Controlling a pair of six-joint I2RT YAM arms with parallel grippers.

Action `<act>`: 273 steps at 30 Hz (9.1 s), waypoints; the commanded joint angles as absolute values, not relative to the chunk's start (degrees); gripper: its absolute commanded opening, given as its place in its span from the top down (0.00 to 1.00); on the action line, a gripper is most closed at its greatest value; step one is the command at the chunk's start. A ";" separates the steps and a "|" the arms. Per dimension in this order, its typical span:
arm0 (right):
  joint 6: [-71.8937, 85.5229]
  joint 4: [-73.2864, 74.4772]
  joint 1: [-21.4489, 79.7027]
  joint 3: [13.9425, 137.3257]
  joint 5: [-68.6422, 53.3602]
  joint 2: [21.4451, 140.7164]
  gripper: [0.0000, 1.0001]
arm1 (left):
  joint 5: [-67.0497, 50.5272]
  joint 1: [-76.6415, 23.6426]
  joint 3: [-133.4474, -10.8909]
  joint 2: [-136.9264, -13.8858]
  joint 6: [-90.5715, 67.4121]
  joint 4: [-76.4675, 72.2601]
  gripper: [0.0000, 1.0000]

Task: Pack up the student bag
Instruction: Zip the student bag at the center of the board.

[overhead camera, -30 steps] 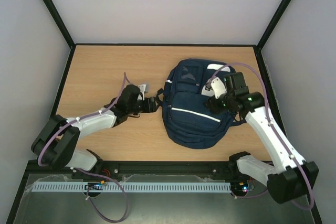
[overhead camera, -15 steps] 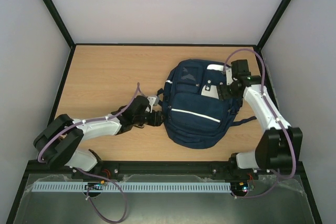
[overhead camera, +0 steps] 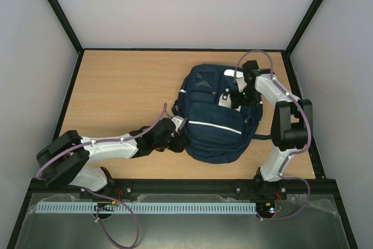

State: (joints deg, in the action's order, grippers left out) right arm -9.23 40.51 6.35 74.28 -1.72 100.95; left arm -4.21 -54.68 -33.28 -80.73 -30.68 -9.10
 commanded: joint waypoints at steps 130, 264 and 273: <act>-14.44 29.78 19.71 60.86 -30.57 90.07 0.69 | 2.07 -53.10 -47.89 -83.89 3.76 15.81 0.98; -36.88 35.71 6.89 50.90 -11.51 74.21 0.99 | -11.48 -54.32 -62.56 -101.47 4.89 -11.71 0.98; -39.55 40.14 4.92 56.24 -12.73 80.15 0.99 | -1.12 -60.07 -51.01 -91.21 5.59 -5.22 0.98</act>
State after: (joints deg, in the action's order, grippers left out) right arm -38.04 34.50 6.42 52.80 -15.75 79.07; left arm -6.48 -57.95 -55.77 -97.49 7.09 -11.35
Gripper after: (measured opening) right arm 0.043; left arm 0.093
